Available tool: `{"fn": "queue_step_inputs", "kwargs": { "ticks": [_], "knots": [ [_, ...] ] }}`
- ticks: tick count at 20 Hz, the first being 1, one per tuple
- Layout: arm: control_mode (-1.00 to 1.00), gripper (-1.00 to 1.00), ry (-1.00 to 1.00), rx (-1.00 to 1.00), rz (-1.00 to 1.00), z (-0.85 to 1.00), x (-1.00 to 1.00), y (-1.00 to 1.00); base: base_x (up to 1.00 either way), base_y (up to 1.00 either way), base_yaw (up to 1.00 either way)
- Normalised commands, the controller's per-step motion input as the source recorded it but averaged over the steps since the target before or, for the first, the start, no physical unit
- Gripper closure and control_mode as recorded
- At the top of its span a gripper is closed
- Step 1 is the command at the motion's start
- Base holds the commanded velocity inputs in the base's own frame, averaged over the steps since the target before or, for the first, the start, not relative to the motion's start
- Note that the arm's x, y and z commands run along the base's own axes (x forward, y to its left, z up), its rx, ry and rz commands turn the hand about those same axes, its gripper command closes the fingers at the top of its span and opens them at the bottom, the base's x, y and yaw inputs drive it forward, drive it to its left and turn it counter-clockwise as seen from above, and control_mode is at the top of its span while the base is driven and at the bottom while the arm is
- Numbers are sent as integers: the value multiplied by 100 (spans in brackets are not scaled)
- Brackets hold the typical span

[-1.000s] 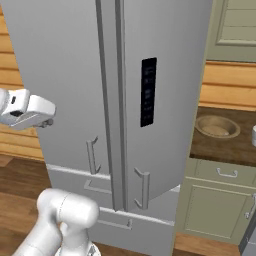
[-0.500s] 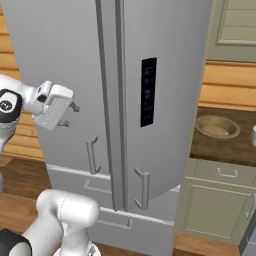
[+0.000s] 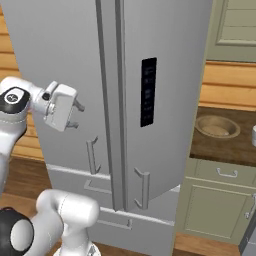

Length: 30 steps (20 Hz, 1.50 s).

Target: Grab a lemon wedge from the fridge and one ice cube from the ice bowl, and put them in the glass of lemonade.

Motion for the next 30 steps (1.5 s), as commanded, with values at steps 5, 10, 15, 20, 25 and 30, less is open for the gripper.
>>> {"fn": "queue_step_inputs", "kwargs": {
  "ticks": [5,10,15,20,25,30],
  "knots": [
    [-100,-100,0,0,9,-19,88,-37,0,0,0],
    [-100,-100,0,0,10,-13,51,-43,0,0,0],
    [-100,-100,0,0,0,-5,-3,-79,0,0,0],
    [-100,-100,-1,0,0,-1,-20,-89,0,0,0],
    [-100,-100,0,0,0,-4,-24,-94,0,0,0],
    [-100,-100,-2,1,-1,-7,-29,-100,0,0,0]
  ]
}}
